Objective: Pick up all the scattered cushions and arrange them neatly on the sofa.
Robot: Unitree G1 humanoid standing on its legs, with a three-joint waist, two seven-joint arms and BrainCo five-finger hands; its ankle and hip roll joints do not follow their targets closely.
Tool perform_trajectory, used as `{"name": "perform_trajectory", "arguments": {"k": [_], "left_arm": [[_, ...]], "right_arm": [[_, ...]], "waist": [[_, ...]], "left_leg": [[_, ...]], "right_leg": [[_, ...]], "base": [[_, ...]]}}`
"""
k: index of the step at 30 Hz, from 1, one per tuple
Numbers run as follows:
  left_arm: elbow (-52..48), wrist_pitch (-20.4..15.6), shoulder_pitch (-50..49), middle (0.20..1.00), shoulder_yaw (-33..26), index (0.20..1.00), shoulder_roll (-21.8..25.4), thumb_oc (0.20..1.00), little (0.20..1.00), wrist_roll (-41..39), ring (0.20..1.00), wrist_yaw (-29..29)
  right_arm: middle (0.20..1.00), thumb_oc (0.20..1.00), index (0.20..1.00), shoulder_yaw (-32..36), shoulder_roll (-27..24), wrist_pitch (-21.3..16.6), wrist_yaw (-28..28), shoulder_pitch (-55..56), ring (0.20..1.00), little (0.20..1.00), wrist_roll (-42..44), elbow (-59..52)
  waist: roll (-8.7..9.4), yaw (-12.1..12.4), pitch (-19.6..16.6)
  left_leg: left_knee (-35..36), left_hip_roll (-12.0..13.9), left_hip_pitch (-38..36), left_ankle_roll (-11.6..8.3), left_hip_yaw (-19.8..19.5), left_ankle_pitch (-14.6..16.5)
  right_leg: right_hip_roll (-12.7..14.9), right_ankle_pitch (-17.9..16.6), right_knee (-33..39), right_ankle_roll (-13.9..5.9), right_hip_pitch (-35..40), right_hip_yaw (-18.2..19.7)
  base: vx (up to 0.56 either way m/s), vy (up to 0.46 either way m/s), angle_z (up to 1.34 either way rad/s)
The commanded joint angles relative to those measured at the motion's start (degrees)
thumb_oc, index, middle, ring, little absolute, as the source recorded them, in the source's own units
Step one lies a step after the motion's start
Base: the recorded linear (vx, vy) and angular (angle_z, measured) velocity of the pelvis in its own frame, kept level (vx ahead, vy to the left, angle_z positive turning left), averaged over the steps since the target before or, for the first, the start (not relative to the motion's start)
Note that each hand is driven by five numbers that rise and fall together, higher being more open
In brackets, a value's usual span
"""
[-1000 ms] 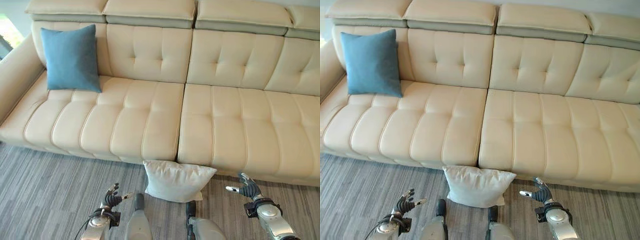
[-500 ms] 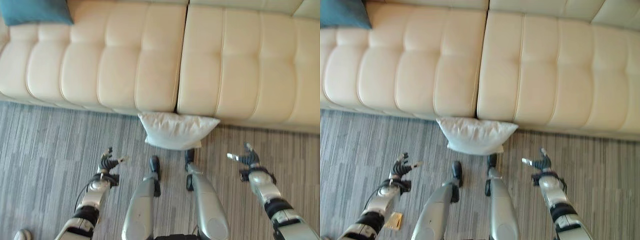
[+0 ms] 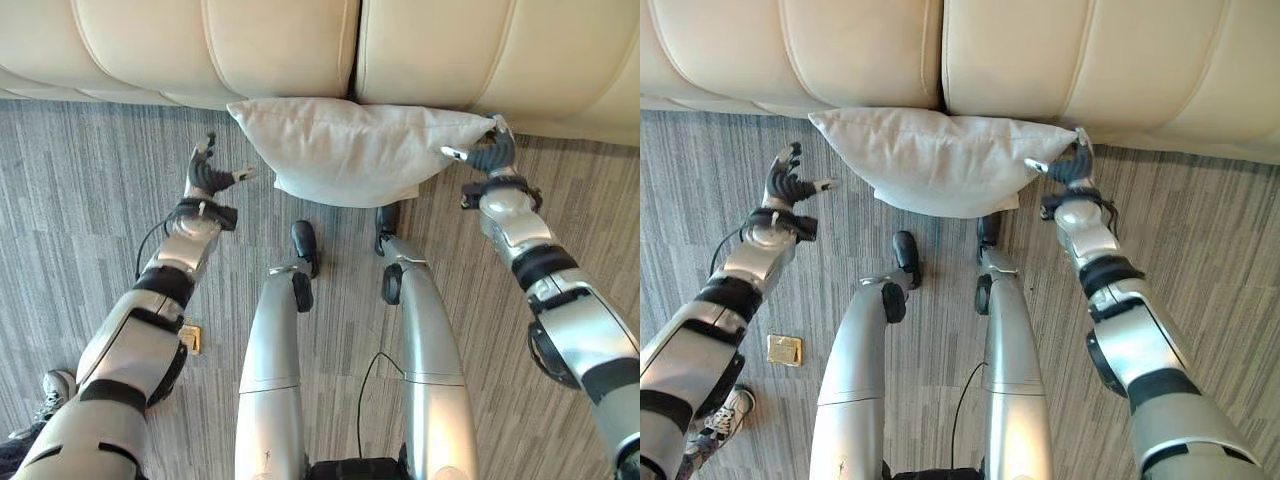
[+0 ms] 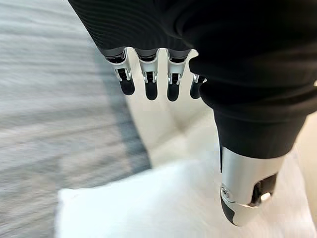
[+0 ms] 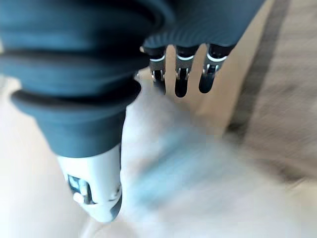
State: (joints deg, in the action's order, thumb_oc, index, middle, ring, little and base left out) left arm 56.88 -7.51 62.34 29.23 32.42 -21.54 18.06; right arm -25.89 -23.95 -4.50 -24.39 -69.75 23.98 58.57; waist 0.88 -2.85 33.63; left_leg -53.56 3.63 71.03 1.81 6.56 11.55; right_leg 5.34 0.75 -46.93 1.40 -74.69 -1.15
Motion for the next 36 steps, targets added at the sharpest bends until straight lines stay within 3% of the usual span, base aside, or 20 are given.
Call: {"name": "perform_trajectory", "arguments": {"k": [1, 2, 3, 6, 10, 19, 21, 23, 24, 26, 36], "left_arm": [[1.33, -0.77, 0.78, 1.0, -1.53, 1.0, -2.87, 1.0, 1.0, -2.05, 1.0, 0.8], [0.13, -1.34, 2.36, 0.536, -0.85, 0.536, -5.09, 0.536, 0.536, -2.73, 0.536, 1.19], [0.12, -1.33, 2.36, 0.2, -0.85, 0.2, -5.09, 0.2, 0.2, -2.72, 0.2, 1.2], [-4.47, -3.04, 1.43, 0.2, -1.3, 0.2, -6.61, 0.2, 0.2, -3.4, 0.2, 2.28], [-12.26, -4.48, -2.33, 0.2, -2.39, 0.2, -6.97, 0.2, 0.2, -1.77, 0.2, 3.48], [-32.38, -6.92, -19.74, 0.2, -10.55, 0.2, -8.9, 0.2, 0.2, 2.12, 0.2, 5.63], [-37.03, -7.47, -24.2, 0.2, -12.58, 0.2, -9.96, 0.2, 0.2, 2.51, 0.2, 5.37], [-37.16, -7.4, -24.36, 0.2, -12.58, 0.2, -9.98, 0.2, 0.2, 2.55, 0.2, 5.39], [-43.59, -7.89, -32.34, 0.2, -14.55, 0.2, -11.83, 0.2, 0.2, 3.53, 0.2, 3.86], [-48.96, -8.08, -41.2, 0.2, -15.95, 0.2, -12.66, 0.2, 0.2, 4.52, 0.2, 1.66], [-59.51, -7.56, -62.34, 0.2, -20.84, 0.2, -11.42, 0.2, 0.2, 3.68, 0.2, -5.04]], "right_arm": [[0.947, 0.947, 0.947, -2.26, 4.7, -2.36, 0.2, 1.44, 0.947, 0.947, 3.41, -0.38], [0.2, 0.2, 0.2, -3.84, 8.01, -3.28, 0.49, 0.64, 0.2, 0.2, 4.02, -1.84], [0.2, 0.2, 0.2, -3.85, 8.01, -3.29, 0.48, 0.64, 0.2, 0.2, 4.02, -1.85], [0.2, 0.2, 0.2, -4.61, 10.29, -5.05, 0.89, 1.52, 0.2, 0.2, 4.26, -6.11], [0.2, 0.2, 0.2, -5.07, 9.61, -6.34, 1.22, 5.32, 0.2, 0.2, 0.26, -12.88], [0.2, 0.2, 0.2, 1.27, 5.35, -7.35, 4.52, 24.34, 0.2, 0.2, -5.51, -29.41], [0.2, 0.2, 0.2, 3.47, 4.98, -7.9, 5.59, 29.46, 0.2, 0.2, -5.64, -33.07], [0.2, 0.2, 0.2, 3.46, 4.97, -7.85, 5.59, 29.62, 0.2, 0.2, -5.66, -33.19], [0.2, 0.2, 0.2, 6.53, 4.61, -8.54, 7.91, 38.74, 0.2, 0.2, -5.79, -39.71], [0.2, 0.2, 0.2, 9.8, 4.34, -9.31, 10.73, 47.88, 0.2, 0.2, -4.96, -46.76], [0.2, 0.2, 0.2, 17.04, 0.2, -9.79, 18.52, 66.91, 0.2, 0.2, -5.37, -66.34]], "waist": [[-2.89, 0.52, -4.13], [-3.1, 0.81, -4.46], [-3.11, 0.8, -4.46], [-3.28, 0.99, -5.31], [-2.91, 0.71, -6.75], [-1.49, 0.32, -8.57], [-1.06, 0.22, -8.73], [-1.06, 0.22, -8.57], [-0.7, 0.14, -9.86], [-0.32, -0.1, -11.41], [0.16, -0.73, -21.29]], "left_leg": [[1.02, -0.6, -0.03, -2.52, -3.91, 1.83], [0.59, -0.66, 0.4, -2.29, -4.05, 2.0], [0.59, -0.66, 0.4, -2.29, -4.06, 2.0], [2.11, -0.96, -0.78, -2.56, -4.22, 1.49], [6.56, -1.05, -4.24, -3.19, -4.6, 0.24], [24.42, -0.74, -24.33, -4.95, -4.05, -3.39], [28.38, -0.94, -28.58, -4.96, -3.64, -5.77], [28.62, -0.95, -28.98, -4.96, -3.64, -5.85], [34.06, -0.75, -37.1, -5.51, -3.23, -6.82], [38.59, -0.74, -45.22, -5.92, -2.94, -7.57], [49.3, 0.57, -64.86, -6.82, -0.93, -9.2]], "right_leg": [[-0.52, 9.42, -3.11, -3.32, 3.04, 1.92], [-0.49, 9.69, -3.89, -3.13, 2.51, 1.36], [-0.49, 9.69, -3.9, -3.13, 2.51, 1.36], [-0.55, 9.67, -2.96, -2.97, 3.6, 0.98], [-0.36, 8.95, 0.5, -3.15, 6.63, 0.46], [0.69, 5.21, 15.79, -5.31, 24.98, -1.57], [1.07, 2.97, 19.7, -5.27, 29.02, -2.37], [1.07, 2.91, 19.89, -5.27, 29.4, -2.4], [1.37, 2.07, 24.79, -5.89, 37.19, -3.53], [1.24, 1.33, 29.7, -6.32, 45.59, -4.51], [-1.16, 1.33, 39.01, -6.8, 64.39, -5.04]], "base": [[0.04, -0.043, -0.01], [0.0, 0.0, 0.0], [0.03, -0.035, -0.02], [0.02, -0.037, -0.04], [0.01, -0.017, 0.09], [-0.01, -0.001, 0.04], [-0.04, -0.011, -0.02], [0.05, -0.015, 0.0], [0.14, -0.041, 0.04], [0.22, -0.061, -0.08], [0.17, -0.035, -0.04]]}}
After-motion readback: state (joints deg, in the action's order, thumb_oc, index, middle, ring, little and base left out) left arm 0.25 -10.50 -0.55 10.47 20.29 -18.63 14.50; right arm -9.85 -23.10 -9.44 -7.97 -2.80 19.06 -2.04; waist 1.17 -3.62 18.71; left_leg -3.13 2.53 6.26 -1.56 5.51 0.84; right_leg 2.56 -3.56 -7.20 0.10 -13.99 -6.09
